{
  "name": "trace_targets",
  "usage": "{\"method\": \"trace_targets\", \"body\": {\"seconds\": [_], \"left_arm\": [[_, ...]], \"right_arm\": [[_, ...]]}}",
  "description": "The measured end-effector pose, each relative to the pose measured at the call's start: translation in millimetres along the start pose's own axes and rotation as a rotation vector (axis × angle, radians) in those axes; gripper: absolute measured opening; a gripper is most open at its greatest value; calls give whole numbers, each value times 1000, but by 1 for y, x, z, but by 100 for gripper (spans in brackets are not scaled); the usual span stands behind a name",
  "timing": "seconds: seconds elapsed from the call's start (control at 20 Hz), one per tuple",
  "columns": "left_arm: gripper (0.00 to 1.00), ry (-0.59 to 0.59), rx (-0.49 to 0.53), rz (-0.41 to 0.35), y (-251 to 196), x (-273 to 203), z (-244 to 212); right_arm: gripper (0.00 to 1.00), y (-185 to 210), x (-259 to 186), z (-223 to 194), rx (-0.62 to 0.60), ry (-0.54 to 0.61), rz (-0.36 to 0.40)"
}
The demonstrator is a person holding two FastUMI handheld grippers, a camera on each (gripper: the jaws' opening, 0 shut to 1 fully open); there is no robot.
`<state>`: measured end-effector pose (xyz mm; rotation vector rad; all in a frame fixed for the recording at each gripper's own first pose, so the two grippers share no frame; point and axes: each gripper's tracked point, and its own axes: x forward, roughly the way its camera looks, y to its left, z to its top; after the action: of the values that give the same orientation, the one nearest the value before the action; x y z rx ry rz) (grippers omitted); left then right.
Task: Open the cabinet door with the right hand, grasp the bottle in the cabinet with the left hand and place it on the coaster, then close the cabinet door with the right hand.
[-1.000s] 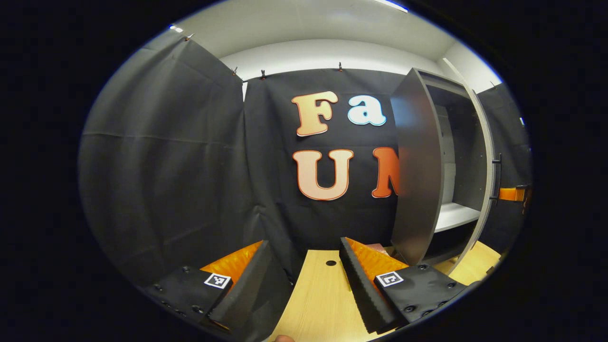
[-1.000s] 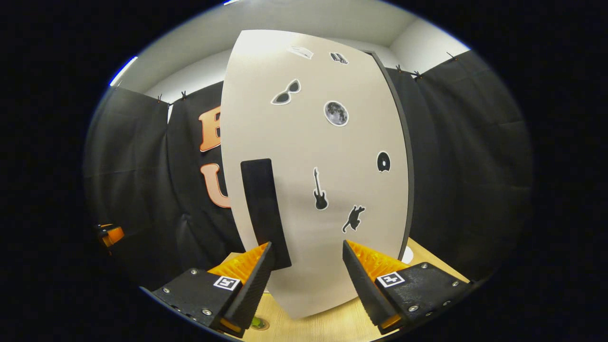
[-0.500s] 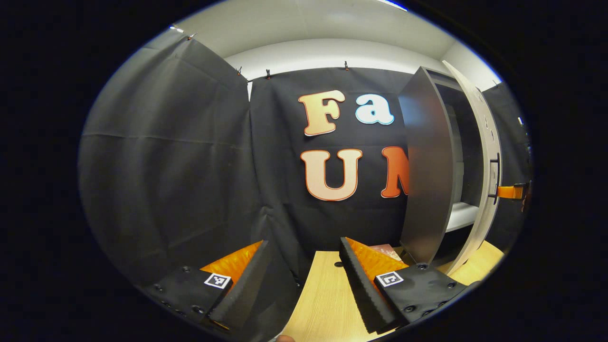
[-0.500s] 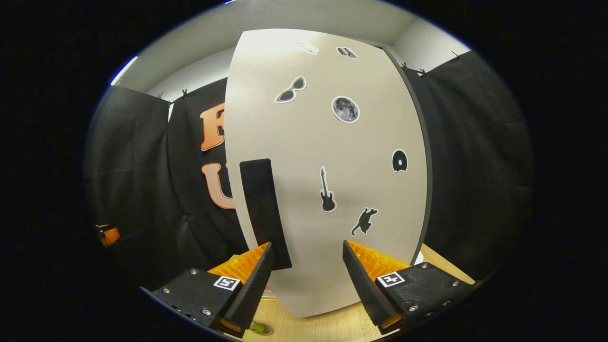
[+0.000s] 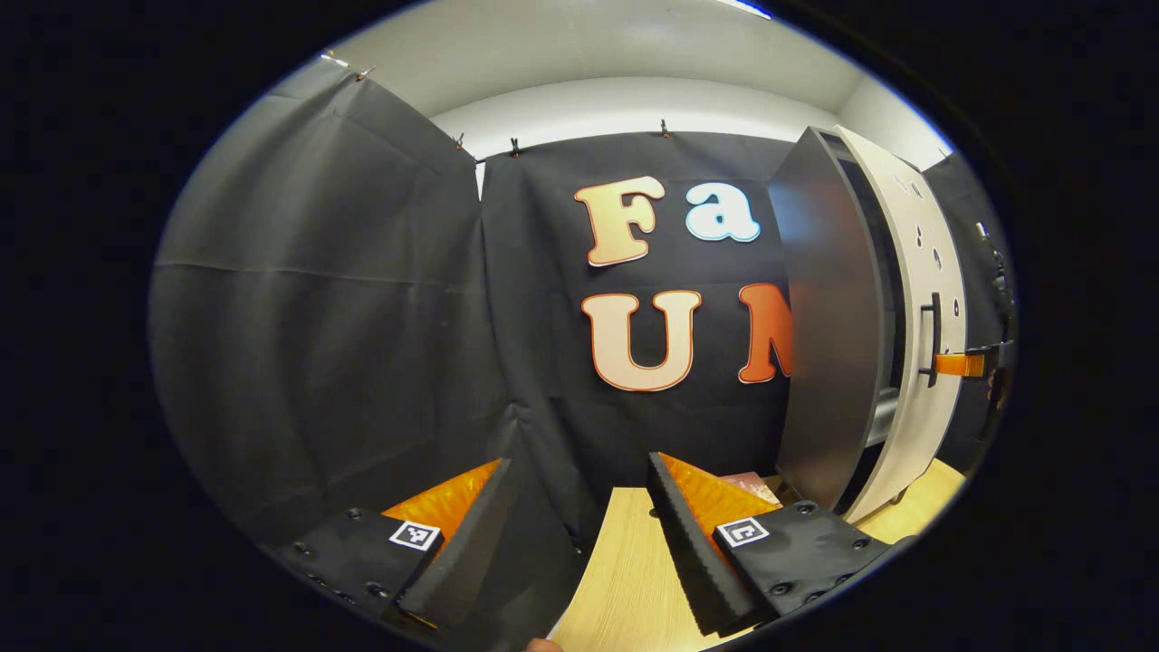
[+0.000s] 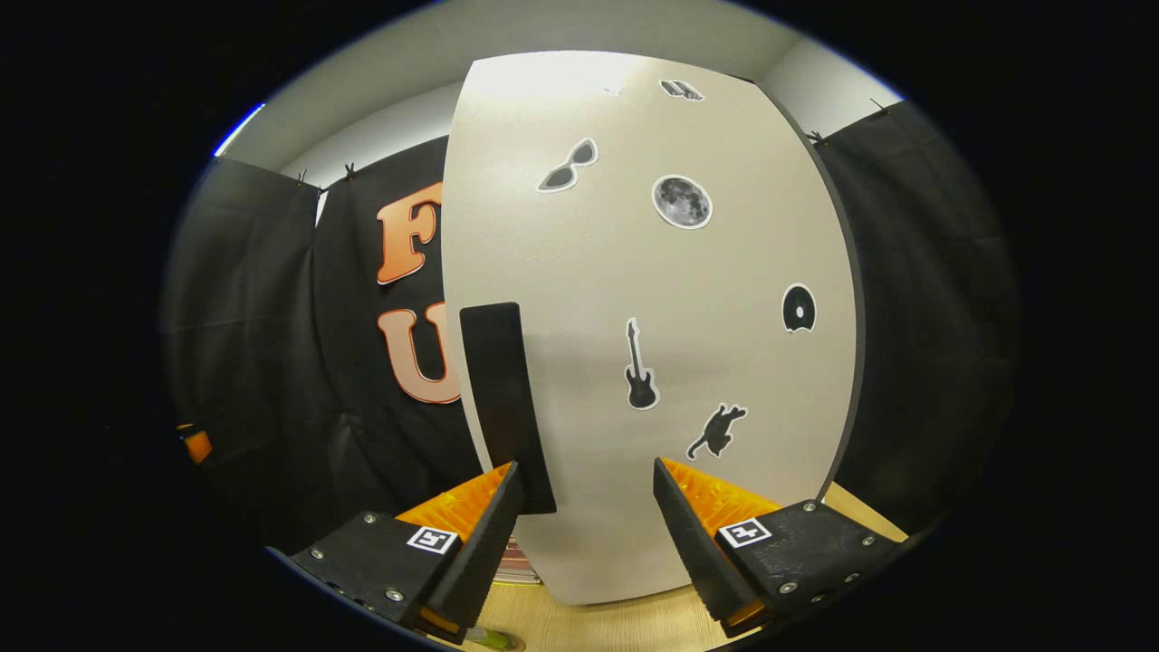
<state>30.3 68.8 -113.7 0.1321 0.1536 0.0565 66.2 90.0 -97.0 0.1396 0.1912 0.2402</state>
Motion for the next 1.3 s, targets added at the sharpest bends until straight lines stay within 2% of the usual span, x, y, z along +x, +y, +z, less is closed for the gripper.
{"method": "trace_targets", "body": {"seconds": [0.85, 1.1, 1.3], "left_arm": [[94, 4, -8, 34, 2, 18, 11], [94, -13, -16, 32, -1, 21, 30], [94, -53, -23, 17, -8, 21, 64]], "right_arm": [[89, 5, 23, 2, 6, 4, -9], [89, 3, 22, 3, 10, 24, -8], [89, -2, 3, 38, -13, -16, 7]]}}
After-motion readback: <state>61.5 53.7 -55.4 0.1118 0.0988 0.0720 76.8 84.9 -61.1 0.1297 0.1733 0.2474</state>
